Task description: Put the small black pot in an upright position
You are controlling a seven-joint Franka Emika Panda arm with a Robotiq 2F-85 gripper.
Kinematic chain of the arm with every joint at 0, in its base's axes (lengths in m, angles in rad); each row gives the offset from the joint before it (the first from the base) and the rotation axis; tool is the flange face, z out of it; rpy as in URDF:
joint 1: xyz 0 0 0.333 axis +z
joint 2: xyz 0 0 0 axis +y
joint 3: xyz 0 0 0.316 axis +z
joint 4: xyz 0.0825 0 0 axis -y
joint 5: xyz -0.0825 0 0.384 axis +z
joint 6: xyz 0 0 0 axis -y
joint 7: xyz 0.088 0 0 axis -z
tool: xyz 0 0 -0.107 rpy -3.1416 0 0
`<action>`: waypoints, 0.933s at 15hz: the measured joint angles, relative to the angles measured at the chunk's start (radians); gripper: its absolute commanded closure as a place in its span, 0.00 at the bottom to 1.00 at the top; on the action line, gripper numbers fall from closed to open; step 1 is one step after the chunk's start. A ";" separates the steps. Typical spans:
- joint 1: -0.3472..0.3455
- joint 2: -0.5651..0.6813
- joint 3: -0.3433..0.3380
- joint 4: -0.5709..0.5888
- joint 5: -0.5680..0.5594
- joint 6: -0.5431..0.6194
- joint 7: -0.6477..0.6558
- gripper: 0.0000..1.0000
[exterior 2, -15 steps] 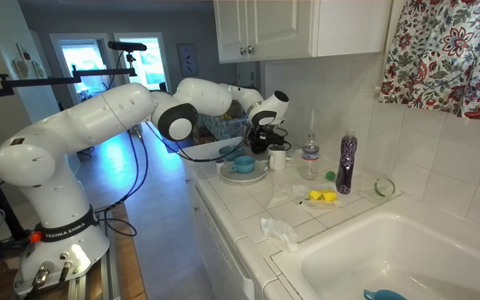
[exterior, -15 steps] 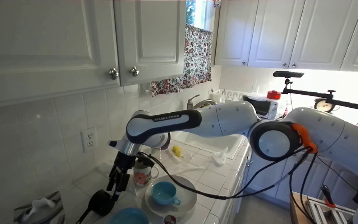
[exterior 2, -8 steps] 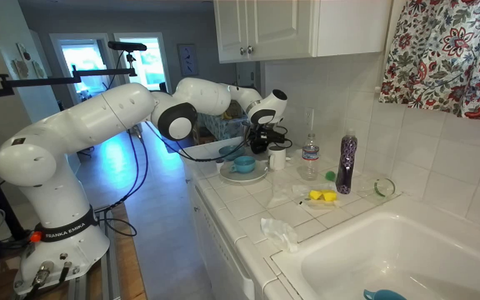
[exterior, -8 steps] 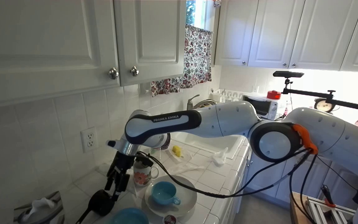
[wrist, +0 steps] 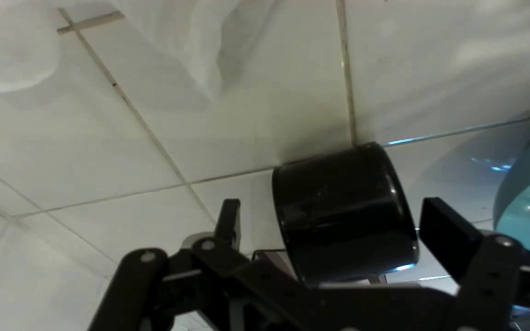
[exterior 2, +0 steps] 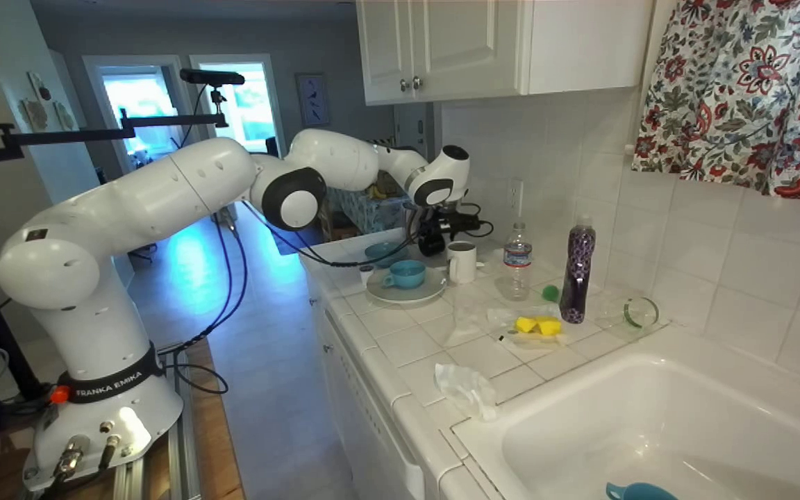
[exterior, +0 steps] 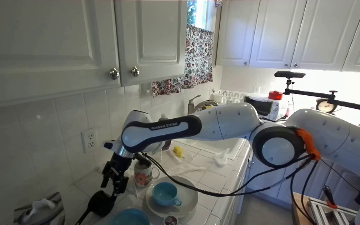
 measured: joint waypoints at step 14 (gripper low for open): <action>0.016 0.001 -0.048 -0.006 -0.015 -0.144 -0.163 0.00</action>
